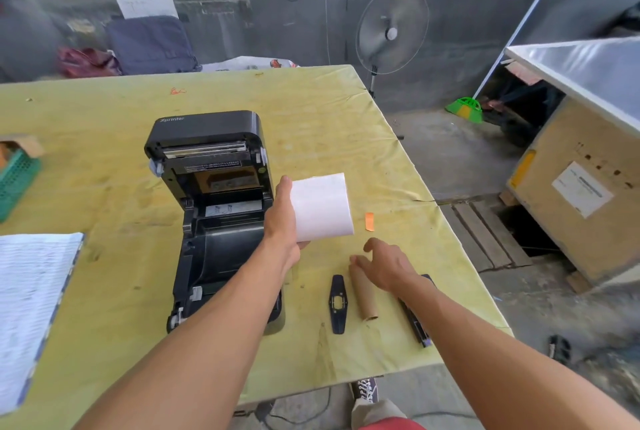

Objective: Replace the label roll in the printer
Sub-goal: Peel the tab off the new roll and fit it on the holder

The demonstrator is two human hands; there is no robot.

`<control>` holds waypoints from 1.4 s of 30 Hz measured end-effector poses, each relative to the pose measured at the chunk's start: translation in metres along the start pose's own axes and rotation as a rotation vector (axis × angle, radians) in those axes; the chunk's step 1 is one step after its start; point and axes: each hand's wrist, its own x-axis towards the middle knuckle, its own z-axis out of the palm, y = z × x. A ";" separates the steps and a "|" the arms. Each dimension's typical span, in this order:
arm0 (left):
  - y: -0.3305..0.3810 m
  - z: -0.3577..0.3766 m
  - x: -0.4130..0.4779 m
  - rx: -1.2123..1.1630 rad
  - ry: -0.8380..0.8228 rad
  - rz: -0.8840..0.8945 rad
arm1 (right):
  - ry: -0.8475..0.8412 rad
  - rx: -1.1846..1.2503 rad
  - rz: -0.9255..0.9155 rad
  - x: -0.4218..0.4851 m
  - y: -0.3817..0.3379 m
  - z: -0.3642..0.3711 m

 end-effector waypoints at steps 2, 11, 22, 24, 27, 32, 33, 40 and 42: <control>0.002 0.001 -0.001 -0.009 -0.011 -0.015 | 0.043 -0.088 0.003 0.000 0.006 -0.012; 0.006 0.010 -0.009 -0.102 -0.105 -0.026 | -0.106 -0.290 0.038 -0.014 0.039 -0.010; 0.005 0.011 -0.014 -0.022 -0.118 -0.006 | 0.434 0.900 0.244 0.015 0.008 -0.102; 0.006 0.011 -0.014 -0.015 -0.101 0.012 | 0.537 1.218 0.250 0.017 -0.002 -0.124; 0.008 0.011 -0.015 -0.033 -0.096 0.039 | 0.608 1.381 0.200 0.012 -0.021 -0.136; 0.010 0.019 -0.023 -0.087 -0.032 0.036 | 0.626 1.417 0.168 0.001 -0.045 -0.118; 0.012 0.020 -0.025 -0.103 -0.010 0.033 | 0.628 1.413 0.177 -0.001 -0.047 -0.115; 0.025 0.016 -0.039 -0.141 0.107 0.062 | 0.626 1.444 0.156 -0.019 -0.064 -0.108; 0.026 0.015 -0.046 -0.160 0.109 0.061 | 0.663 1.440 0.127 -0.027 -0.070 -0.107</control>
